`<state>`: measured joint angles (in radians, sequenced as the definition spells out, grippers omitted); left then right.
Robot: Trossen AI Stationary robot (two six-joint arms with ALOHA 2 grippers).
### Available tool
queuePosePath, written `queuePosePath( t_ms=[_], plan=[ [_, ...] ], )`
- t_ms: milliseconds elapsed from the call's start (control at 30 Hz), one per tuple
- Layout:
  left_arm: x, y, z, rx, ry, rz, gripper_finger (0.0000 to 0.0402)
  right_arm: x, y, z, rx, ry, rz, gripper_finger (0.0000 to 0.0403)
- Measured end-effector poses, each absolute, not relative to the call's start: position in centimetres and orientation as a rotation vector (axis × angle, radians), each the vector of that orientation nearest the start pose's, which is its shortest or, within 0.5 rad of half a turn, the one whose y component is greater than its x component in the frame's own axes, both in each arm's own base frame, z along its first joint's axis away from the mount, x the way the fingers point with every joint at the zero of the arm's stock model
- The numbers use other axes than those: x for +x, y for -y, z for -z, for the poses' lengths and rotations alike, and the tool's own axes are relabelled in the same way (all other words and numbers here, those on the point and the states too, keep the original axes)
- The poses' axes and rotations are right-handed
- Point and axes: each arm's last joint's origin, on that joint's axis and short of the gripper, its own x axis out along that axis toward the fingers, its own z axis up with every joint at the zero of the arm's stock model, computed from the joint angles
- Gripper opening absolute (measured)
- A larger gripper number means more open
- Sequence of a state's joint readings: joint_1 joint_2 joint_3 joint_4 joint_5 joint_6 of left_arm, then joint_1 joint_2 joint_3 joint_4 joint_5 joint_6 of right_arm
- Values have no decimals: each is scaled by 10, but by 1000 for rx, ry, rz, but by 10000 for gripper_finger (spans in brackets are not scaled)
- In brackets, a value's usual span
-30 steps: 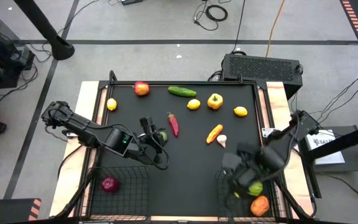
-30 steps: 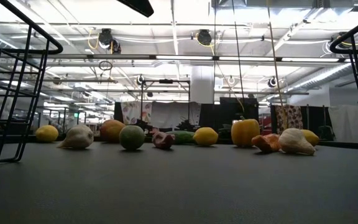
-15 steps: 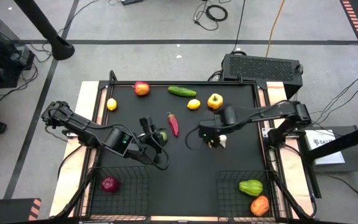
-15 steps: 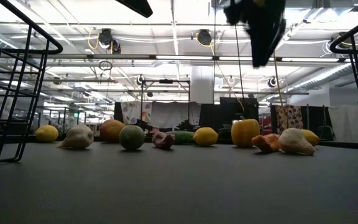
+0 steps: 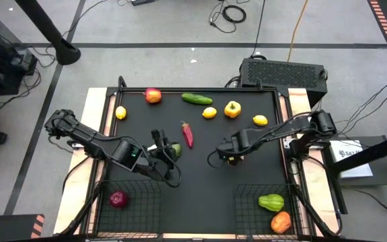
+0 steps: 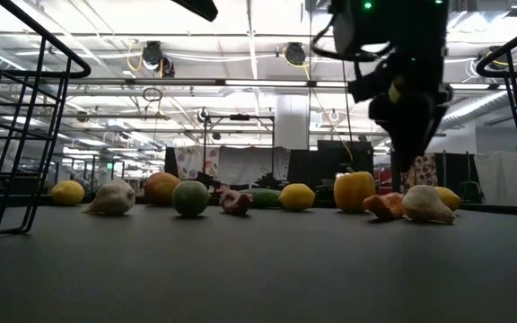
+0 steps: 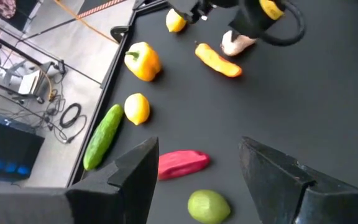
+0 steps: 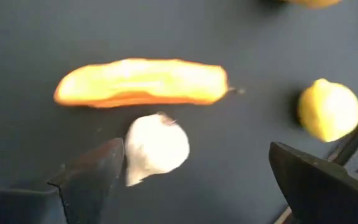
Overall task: Sort produce into baskets
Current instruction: Put the right white garlic into the right wire basket
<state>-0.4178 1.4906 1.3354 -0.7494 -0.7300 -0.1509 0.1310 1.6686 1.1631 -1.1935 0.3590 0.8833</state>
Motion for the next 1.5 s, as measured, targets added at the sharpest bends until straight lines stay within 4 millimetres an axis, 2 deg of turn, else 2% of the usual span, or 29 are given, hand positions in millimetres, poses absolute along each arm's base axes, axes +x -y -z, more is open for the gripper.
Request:
queuePosePath(
  t_ms=[167, 433, 833, 1133, 1500],
  plan=[
    [287, 107, -318, 351, -734, -343, 226, 271, -36, -199, 275, -1386, 856, 392],
    [287, 107, -318, 350, -733, -343, 226, 270, -36, -176, 329, -1316, 843, 392],
    [287, 107, -319, 356, -727, -345, 226, 262, -22, -146, 418, -1306, 834, 391],
    [287, 106, -319, 358, -727, -347, 226, 263, -19, -144, 419, -1297, 825, 389],
    [287, 106, -319, 359, -727, -348, 226, 261, -20, -144, 428, -1332, 807, 315]
  ],
)
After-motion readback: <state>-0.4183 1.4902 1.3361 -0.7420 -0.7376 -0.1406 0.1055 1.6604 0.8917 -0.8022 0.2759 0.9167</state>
